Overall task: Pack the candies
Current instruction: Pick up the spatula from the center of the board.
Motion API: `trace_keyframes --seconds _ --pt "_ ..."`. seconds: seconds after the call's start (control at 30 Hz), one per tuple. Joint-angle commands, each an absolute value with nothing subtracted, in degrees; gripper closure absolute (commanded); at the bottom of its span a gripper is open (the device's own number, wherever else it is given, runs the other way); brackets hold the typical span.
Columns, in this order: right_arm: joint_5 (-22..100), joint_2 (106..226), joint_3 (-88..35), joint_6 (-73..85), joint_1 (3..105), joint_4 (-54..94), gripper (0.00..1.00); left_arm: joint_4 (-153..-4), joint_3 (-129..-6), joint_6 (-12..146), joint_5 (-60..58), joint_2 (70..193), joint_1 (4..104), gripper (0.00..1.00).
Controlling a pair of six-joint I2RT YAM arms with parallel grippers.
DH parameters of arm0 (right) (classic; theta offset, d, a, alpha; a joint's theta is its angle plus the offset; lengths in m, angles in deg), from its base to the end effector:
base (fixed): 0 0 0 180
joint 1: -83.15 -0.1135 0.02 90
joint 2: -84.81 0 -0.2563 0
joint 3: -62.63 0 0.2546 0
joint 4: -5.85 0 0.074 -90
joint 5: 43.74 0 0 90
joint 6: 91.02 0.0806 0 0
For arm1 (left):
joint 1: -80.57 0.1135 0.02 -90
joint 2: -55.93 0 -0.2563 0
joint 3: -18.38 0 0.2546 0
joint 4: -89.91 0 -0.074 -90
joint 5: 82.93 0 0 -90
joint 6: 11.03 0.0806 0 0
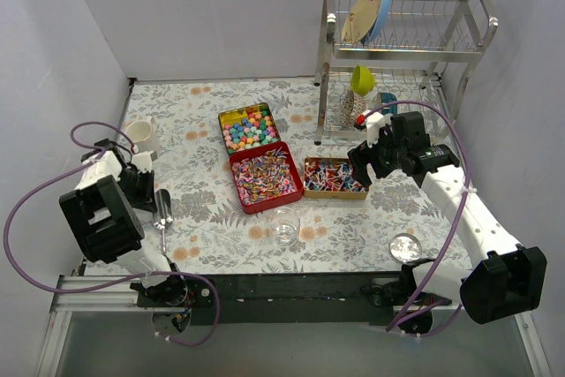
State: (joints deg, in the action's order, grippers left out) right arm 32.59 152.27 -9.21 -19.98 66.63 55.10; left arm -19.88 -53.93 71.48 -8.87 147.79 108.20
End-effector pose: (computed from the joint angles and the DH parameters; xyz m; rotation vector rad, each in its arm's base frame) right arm 0.2664 0.0989 0.2622 -0.8232 2.1911 0.2595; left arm 0.2485 0.1051 0.1330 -0.9224 2.9179 -0.4207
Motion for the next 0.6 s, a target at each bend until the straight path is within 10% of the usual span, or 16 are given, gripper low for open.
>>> trace_keyframes --seconds 0.0,0.57 --pt "31.4 151.6 -10.3 -19.4 66.8 54.5 0.06 -21.4 -53.4 69.4 -10.6 145.6 108.4 1.00" --pt "41.5 153.9 -24.8 -30.6 43.0 41.2 0.18 -20.8 -72.6 29.7 -31.7 137.2 108.4 1.00"
